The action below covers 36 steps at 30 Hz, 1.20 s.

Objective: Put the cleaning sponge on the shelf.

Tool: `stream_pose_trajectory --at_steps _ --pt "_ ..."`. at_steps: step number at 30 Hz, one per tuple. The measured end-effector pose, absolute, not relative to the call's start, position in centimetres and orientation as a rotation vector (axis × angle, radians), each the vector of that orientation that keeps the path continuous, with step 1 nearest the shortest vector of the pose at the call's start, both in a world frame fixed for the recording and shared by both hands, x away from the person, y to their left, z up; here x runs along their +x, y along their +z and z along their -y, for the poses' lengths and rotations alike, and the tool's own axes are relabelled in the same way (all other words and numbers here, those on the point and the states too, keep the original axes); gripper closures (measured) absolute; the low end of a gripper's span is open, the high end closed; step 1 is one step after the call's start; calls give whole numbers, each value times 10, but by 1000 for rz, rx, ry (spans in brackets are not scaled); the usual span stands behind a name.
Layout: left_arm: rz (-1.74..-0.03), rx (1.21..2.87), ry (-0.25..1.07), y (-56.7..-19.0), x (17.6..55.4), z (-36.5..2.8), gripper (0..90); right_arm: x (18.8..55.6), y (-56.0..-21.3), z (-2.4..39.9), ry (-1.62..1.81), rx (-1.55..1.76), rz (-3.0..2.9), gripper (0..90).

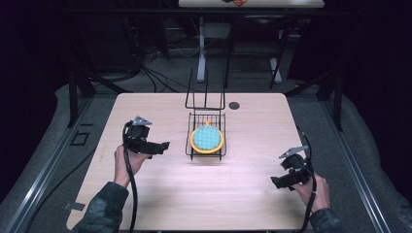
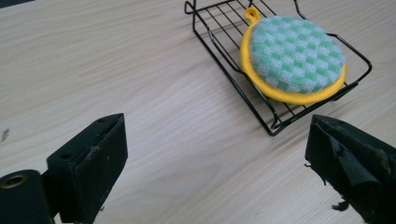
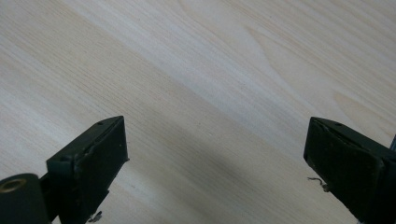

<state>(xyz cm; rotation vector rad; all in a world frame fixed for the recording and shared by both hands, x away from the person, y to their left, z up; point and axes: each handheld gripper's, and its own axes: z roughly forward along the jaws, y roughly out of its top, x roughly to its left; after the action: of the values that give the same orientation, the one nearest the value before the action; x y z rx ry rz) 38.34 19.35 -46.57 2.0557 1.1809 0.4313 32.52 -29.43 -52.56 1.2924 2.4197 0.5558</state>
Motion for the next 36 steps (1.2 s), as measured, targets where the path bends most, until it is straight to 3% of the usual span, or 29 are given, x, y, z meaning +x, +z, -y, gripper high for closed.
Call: stream_pose_trajectory --at_steps 15,18,36 --pt "-1286 2120 464 -499 342 -226 2 323 -522 293 576 1296 -2394 54" --pt "-1309 2195 457 -507 343 -230 2 323 -523 293 574 1297 -2403 53" --pt "-1369 2228 405 -538 343 -252 0 326 -530 297 521 1299 -2407 47"
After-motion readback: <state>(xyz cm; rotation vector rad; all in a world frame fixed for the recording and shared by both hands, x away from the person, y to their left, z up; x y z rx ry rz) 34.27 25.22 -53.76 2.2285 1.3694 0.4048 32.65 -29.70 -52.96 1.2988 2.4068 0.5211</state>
